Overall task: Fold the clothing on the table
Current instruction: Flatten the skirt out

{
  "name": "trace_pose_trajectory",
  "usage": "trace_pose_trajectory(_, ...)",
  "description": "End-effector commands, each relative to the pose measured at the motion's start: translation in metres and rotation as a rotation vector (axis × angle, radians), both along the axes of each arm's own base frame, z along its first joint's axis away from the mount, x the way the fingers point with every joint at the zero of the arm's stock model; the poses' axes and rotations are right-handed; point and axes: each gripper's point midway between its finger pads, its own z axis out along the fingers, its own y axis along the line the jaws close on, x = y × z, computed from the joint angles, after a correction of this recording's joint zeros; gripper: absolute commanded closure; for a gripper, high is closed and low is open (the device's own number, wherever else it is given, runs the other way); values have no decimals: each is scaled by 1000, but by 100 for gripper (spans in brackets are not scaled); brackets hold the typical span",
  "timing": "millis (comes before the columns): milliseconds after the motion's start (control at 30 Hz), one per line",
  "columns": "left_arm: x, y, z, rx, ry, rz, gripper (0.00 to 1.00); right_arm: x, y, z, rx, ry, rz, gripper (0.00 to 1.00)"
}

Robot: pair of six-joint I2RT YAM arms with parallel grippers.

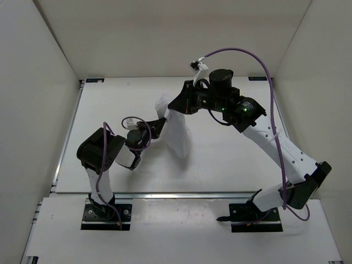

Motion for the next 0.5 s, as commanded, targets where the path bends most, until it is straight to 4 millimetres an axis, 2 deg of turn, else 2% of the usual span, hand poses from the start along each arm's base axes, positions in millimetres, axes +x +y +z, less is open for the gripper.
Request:
trace_pose_trajectory(0,-28,29,138,-218,-497,22,100,-9,-4,47,101,-104,4,100)
trace_pose_trajectory(33,-29,33,144,-201,-514,24,100,-6,-8,45,96,-98,-5,100)
trace_pose_trajectory(133,-24,39,136,-84,-456,-18,100,7,-23,37,60,-92,-64,100)
trace_pose_trajectory(167,-22,43,134,-3,-436,-20,100,17,-35,35,50,-95,-101,100)
trace_pose_trajectory(200,-29,50,151,26,-469,-12,100,25,-46,28,35,-90,-136,100)
trace_pose_trajectory(233,-18,53,139,137,-421,-18,100,28,-53,30,31,-109,-145,100)
trace_pose_trajectory(267,-18,55,133,255,-375,-29,100,38,-68,25,17,-98,-190,100)
trace_pose_trajectory(300,-21,61,160,306,-429,-25,100,47,-79,15,-6,-85,-224,100)
trace_pose_trajectory(333,-15,65,149,404,-354,-39,100,47,-89,15,-5,-90,-234,100)
trace_pose_trajectory(367,-17,74,140,478,-306,-48,100,57,-102,13,-8,-84,-268,100)
trace_pose_trajectory(400,-22,74,144,502,-284,-68,100,63,-115,7,-11,-71,-290,100)
trace_pose_trajectory(467,-28,81,149,547,-281,-83,100,68,-127,1,-23,-75,-304,100)
